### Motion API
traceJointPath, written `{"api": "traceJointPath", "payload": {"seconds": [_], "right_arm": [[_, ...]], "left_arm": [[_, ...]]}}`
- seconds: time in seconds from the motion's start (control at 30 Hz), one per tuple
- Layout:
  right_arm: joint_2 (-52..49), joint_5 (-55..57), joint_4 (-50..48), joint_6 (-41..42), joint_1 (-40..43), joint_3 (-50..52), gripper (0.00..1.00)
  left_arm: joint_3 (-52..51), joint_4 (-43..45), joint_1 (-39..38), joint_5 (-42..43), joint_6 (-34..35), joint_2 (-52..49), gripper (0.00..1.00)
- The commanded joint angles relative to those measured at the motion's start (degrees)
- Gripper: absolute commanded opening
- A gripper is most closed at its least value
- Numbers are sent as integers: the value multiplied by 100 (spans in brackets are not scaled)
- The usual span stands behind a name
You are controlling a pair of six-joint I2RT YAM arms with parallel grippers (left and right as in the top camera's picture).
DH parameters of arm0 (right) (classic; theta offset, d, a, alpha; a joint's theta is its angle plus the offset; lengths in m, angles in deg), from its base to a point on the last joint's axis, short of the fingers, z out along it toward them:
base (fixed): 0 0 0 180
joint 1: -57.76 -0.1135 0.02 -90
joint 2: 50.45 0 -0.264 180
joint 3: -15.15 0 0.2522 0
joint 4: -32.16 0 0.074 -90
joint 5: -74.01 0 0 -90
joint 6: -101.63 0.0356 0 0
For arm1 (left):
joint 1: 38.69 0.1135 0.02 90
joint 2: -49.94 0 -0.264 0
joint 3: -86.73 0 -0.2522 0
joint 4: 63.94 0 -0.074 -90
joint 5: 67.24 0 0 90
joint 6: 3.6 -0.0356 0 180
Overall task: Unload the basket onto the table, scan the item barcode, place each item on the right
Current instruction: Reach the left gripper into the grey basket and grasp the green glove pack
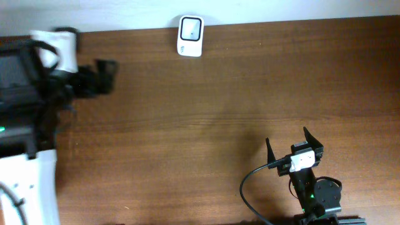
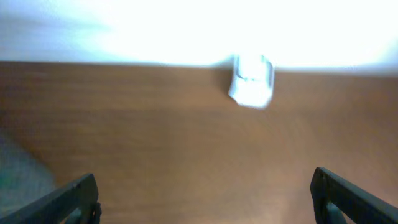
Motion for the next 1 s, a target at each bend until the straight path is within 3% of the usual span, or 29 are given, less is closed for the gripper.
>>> {"api": "traceJointPath", "payload": {"seconds": [0.0,0.13,0.2,0.37,0.47,0.67,0.9,0.97], "right_arm": [[50,-74,22,61,-46,31,98],[50,-74,22,61,-46,31,98],[50,-74,22,61,-46,31,98],[50,-74,22,61,-46,31,98],[50,-74,22,61,-46,31,98],[50,-74,22,61,-46,31,98],[50,-74,22,61,-46,31,98],[50,-74,22,61,-46,31,98]], "left_arm": [[796,17,1209,-726,1261,24,99],[791,-214,2570,-1515,1939,-52,99],[787,-474,3091,-1543,1937,-184,99],[579,-828,3694,-2214,1904,-522,99],[55,-756,3773,-2625,1561,-649,99],[-1523,870,3773,-2369,-992,-885,99],[-1561,1091,3773,-2365,-1180,-2205,100],[-1561,1064,3762,-2319,-1460,-2632,95]]}}
